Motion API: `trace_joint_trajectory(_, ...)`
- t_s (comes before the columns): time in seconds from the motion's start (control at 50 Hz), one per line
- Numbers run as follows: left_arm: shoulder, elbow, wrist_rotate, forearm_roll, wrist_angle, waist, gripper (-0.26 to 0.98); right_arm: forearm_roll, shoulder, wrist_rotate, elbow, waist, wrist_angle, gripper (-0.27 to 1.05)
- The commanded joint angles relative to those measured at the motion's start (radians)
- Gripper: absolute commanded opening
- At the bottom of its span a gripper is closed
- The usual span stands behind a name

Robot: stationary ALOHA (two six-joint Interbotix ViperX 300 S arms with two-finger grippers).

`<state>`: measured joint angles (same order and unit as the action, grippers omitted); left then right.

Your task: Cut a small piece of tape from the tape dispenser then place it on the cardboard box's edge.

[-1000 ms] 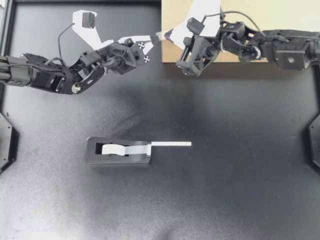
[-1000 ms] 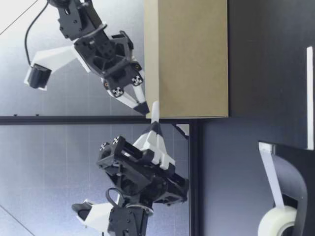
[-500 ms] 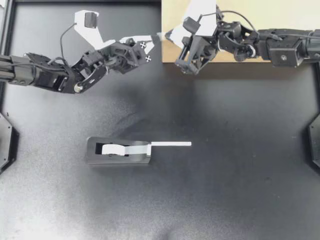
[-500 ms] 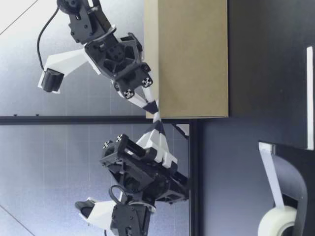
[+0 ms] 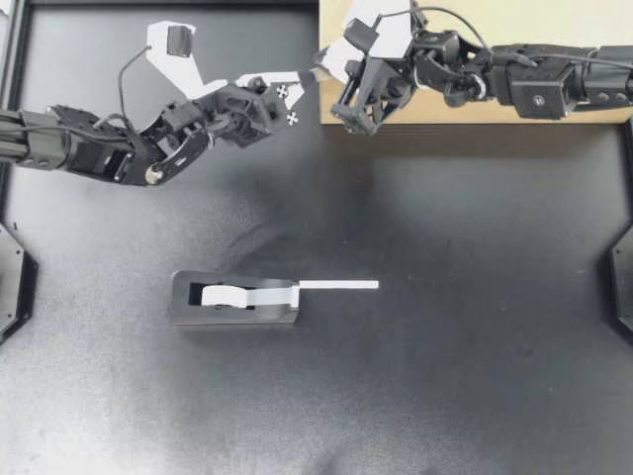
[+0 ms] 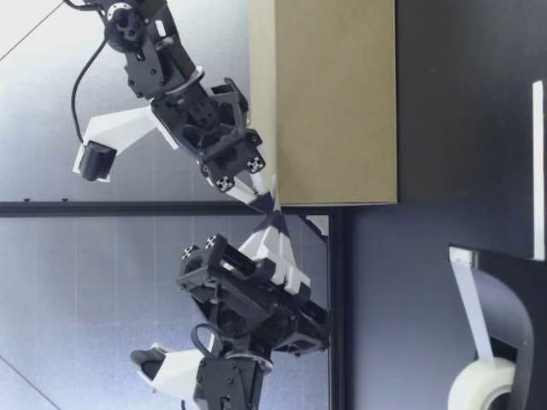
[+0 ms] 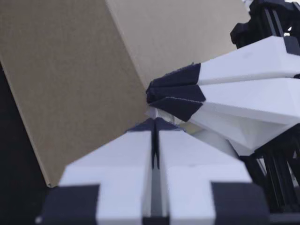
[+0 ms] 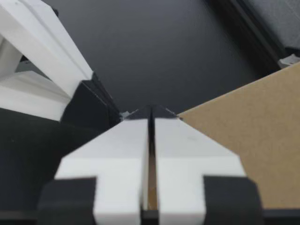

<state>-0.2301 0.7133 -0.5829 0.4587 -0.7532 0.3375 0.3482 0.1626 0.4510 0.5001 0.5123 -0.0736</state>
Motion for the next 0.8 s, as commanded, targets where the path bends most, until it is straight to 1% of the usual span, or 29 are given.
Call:
trace_joint_trajectory(0.0, 0.034, -0.005, 0.009, -0.015, -0.005, 0.008, -0.12, -0.003, -0.017, 0.002, -0.015, 0.018, -0.003, -0.09)
trace_joint_trajectory(0.08, 0.038, -0.008, 0.012, -0.029, -0.005, 0.008, -0.08, -0.003, -0.018, 0.002, -0.015, 0.018, -0.002, -0.09)
trace_joint_trajectory(0.16, 0.041, -0.006, 0.012, -0.031, -0.006, 0.008, 0.02, -0.003, -0.017, 0.000, -0.015, 0.018, -0.003, -0.09)
trace_joint_trajectory(0.22, 0.043, -0.003, 0.012, -0.029, -0.005, 0.008, 0.12, -0.003, -0.020, 0.000, -0.017, 0.018, -0.003, -0.09)
trace_joint_trajectory(0.28, 0.044, -0.002, 0.009, -0.031, -0.005, 0.008, 0.25, -0.003, -0.021, -0.002, -0.017, 0.018, -0.003, -0.09)
trace_joint_trajectory(0.36, 0.048, 0.003, 0.009, -0.031, -0.005, 0.008, 0.35, -0.003, -0.028, -0.002, -0.015, 0.018, -0.002, -0.09)
trace_joint_trajectory(0.5, 0.074, 0.032, 0.017, -0.034, -0.005, 0.005, 0.32, -0.003, -0.066, -0.003, -0.014, 0.018, -0.002, -0.09)
trace_joint_trajectory(0.58, 0.103, 0.061, 0.038, -0.052, -0.005, -0.003, 0.30, -0.003, -0.107, -0.005, -0.005, 0.014, 0.002, -0.09)
trace_joint_trajectory(0.68, 0.155, 0.092, 0.091, -0.080, -0.005, -0.023, 0.27, -0.003, -0.163, -0.006, 0.011, -0.008, 0.009, -0.09)
trace_joint_trajectory(0.78, 0.212, 0.118, 0.176, -0.123, -0.005, -0.055, 0.26, 0.000, -0.221, -0.011, 0.034, -0.055, 0.021, -0.09)
